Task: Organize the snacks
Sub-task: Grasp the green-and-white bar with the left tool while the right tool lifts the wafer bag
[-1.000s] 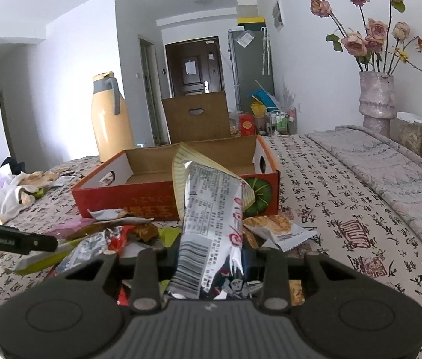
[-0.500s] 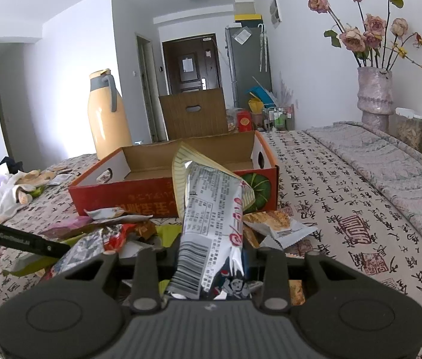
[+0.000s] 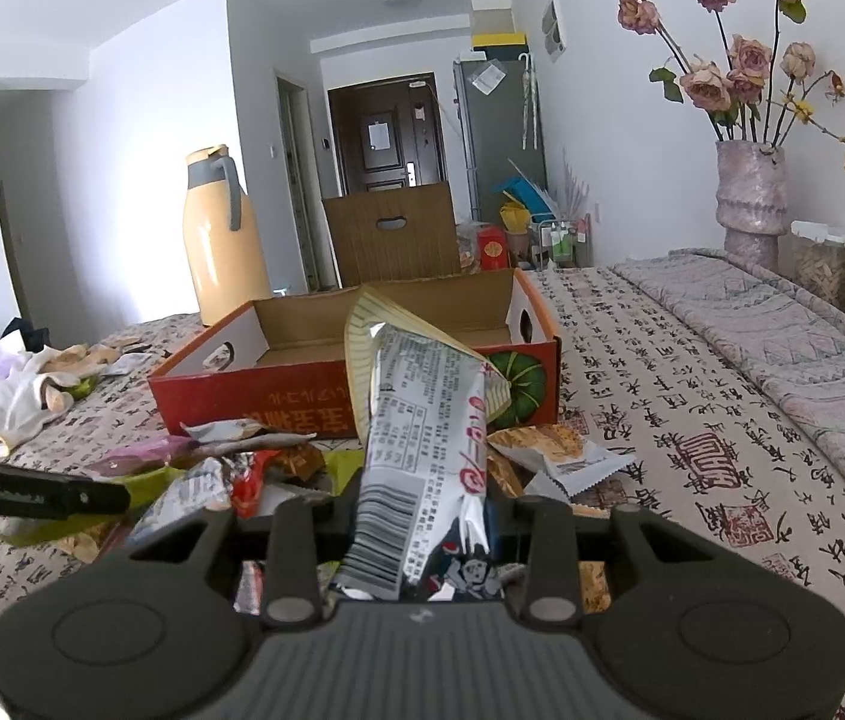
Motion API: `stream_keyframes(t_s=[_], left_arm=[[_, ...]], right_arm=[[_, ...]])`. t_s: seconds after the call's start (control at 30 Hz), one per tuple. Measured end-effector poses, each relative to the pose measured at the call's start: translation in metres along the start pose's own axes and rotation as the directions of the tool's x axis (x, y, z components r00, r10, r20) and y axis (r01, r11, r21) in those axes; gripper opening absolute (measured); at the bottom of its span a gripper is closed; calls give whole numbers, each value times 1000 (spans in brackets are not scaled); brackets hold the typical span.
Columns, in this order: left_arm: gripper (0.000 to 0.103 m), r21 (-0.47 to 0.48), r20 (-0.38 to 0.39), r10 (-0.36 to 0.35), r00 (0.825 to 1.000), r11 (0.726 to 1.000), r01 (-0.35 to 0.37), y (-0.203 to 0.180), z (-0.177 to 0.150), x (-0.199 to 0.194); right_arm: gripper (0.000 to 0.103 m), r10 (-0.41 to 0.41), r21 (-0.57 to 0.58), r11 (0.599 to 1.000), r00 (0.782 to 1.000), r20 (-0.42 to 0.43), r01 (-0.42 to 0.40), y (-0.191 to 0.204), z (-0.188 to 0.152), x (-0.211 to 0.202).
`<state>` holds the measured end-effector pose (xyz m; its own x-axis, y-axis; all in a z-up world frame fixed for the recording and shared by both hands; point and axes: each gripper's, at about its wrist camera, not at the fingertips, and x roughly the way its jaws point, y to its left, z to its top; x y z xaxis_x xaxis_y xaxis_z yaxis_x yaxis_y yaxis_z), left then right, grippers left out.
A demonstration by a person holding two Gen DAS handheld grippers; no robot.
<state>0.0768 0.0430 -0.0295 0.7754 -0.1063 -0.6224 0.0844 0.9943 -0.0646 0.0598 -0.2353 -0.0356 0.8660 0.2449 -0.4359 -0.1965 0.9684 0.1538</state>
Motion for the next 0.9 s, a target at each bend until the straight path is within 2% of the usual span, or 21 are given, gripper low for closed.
stream_keyframes(t_s=[0.1, 0.17, 0.27, 0.33, 0.4, 0.47, 0.5, 0.6, 0.77, 0.83, 0.87, 0.9], left_arm=[[37, 12, 25, 1, 1000, 1000, -2, -3, 2, -6], [21, 14, 12, -6, 1000, 1000, 6, -3, 2, -5], [22, 5, -30, -12, 999, 1000, 12, -2, -1, 3], [30, -11, -58, -12, 998, 1000, 12, 1, -3, 8], [54, -30, -60, -10, 998, 1000, 8, 5, -4, 8], [69, -35, -53, -1, 999, 999, -1, 9, -5, 6], [74, -32, -47, 8, 999, 999, -9, 10, -6, 5], [78, -17, -60, 19, 998, 1000, -20, 17, -6, 6], [76, 24, -113, 9, 994, 1000, -6, 31, -13, 10], [66, 37, -125, -19, 992, 999, 24, 33, -17, 9], [52, 38, -134, -43, 990, 998, 48, 34, -18, 9], [48, 33, -144, -66, 987, 997, 72, 36, -20, 10]], right_arm=[[34, 3, -2, 1000, 1000, 3, -3, 1, 0, -1], [34, 4, -2, 1000, 1000, 1, -4, 1, -1, -2], [34, 6, -2, 1000, 1000, 0, -6, 1, -1, -1], [35, 8, 0, 1000, 1000, 0, -8, 1, -1, -2], [35, 8, 0, 1000, 1000, 0, -8, 0, -1, -1], [35, 8, 1, 1000, 1000, -2, -8, 0, -1, -1], [35, 8, 1, 1000, 1000, -3, -8, 0, -1, 0], [35, 9, 0, 1000, 1000, -9, -9, 1, -2, 1], [35, 8, -2, 1000, 1000, -14, -8, 3, -3, 3], [35, 4, -2, 1000, 1000, -18, -4, 4, -3, 4], [35, 2, -2, 1000, 1000, -20, -2, 4, -3, 4], [35, 1, -1, 1000, 1000, -22, -1, 5, -3, 5]])
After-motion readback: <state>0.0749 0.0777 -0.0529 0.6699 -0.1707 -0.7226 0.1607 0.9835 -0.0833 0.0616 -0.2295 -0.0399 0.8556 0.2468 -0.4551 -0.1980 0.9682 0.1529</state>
